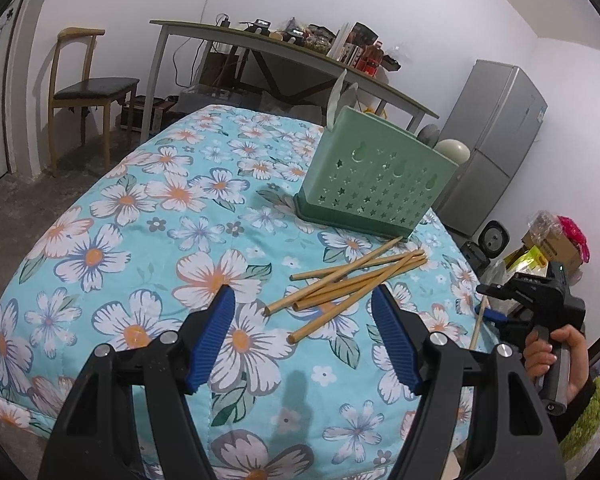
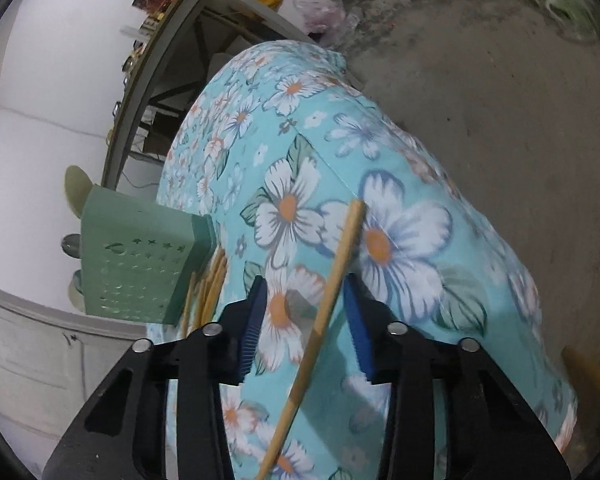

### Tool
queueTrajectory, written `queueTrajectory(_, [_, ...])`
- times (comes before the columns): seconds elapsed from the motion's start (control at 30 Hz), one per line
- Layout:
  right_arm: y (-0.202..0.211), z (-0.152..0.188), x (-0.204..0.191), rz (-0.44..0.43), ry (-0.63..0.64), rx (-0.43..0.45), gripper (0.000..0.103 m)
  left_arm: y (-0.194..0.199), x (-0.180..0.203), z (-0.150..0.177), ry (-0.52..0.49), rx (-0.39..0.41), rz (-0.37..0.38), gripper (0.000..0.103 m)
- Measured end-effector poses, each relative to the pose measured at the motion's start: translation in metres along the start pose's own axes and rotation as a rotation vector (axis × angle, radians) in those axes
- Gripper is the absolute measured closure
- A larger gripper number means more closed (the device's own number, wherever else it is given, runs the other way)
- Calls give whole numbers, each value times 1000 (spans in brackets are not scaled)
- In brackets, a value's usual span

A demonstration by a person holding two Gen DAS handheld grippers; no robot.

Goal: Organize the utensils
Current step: 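Lift the chopstick with the right tool while the left tool grasps another chopstick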

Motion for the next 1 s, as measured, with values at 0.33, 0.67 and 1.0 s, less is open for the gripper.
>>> queueTrajectory(0.33, [-13, 8, -21, 113, 291, 35, 84, -15, 10, -13, -111, 3, -58, 35])
queueTrajectory(0.67, [-13, 6, -17, 49, 300, 48, 84, -79, 67, -40, -410, -108, 37, 50])
queueTrajectory(1.0, [-13, 4, -16, 5, 306, 38, 84, -149, 117, -26, -643, -295, 81, 76])
Point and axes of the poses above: each gripper's, at about its wrist camera, not at the fingertips, and y roughly against the way its jaws point, x to its right, z to its underside, the point moved 10 cm from there along -y, roughly the way its jaws point, and after that the axes turned 3 degrees about z, right-handed, at the moved point
